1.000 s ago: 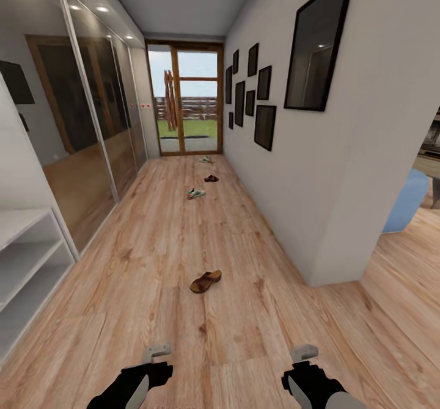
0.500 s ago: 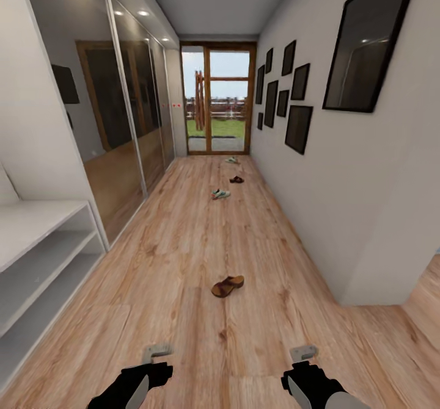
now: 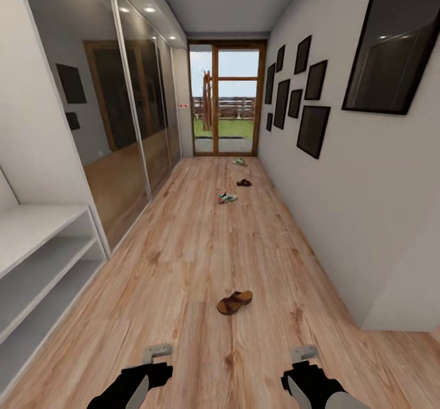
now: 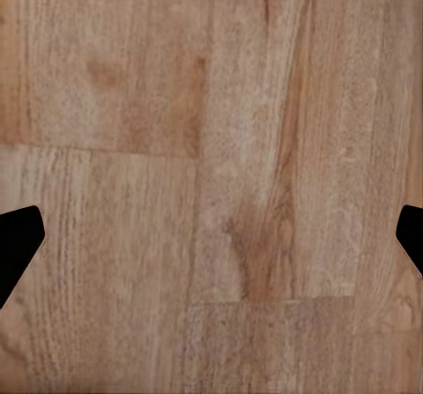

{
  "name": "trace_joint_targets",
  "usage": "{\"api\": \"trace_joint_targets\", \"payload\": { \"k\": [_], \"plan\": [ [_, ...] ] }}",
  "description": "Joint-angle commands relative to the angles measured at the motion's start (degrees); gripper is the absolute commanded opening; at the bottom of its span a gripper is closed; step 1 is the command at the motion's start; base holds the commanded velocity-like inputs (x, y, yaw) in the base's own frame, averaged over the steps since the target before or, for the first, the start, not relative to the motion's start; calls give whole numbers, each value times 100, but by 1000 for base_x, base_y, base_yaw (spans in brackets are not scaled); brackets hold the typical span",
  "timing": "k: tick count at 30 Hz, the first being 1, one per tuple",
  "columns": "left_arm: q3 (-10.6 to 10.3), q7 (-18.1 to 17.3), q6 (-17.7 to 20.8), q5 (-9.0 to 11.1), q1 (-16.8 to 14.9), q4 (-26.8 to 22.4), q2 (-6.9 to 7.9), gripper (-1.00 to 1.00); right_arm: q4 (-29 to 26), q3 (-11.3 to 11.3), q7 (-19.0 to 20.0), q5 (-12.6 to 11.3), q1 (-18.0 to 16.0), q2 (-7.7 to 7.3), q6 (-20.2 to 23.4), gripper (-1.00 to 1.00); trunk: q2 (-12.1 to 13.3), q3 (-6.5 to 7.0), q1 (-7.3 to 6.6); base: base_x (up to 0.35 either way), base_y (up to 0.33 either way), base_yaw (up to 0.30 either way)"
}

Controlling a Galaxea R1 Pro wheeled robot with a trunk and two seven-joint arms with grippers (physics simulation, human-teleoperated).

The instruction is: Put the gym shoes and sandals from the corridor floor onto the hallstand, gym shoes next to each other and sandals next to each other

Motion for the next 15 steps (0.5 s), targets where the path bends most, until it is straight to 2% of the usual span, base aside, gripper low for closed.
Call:
{"api": "trace_joint_targets", "payload": {
  "k": [1,6,15],
  "plan": [
    [0,0,0,0,0,0,0,100,-1,0,0,0,0,0,0,100,0,0,0,325,-46,85],
    [0,0,0,0,0,0,0,100,2,0,0,2,0,0,0,100,0,0,0,238,-64,151],
    [0,-3,-40,0,0,12,0,100,3,0,0,1,0,0,0,100,0,0,0,54,-20,263]
  ]
}}
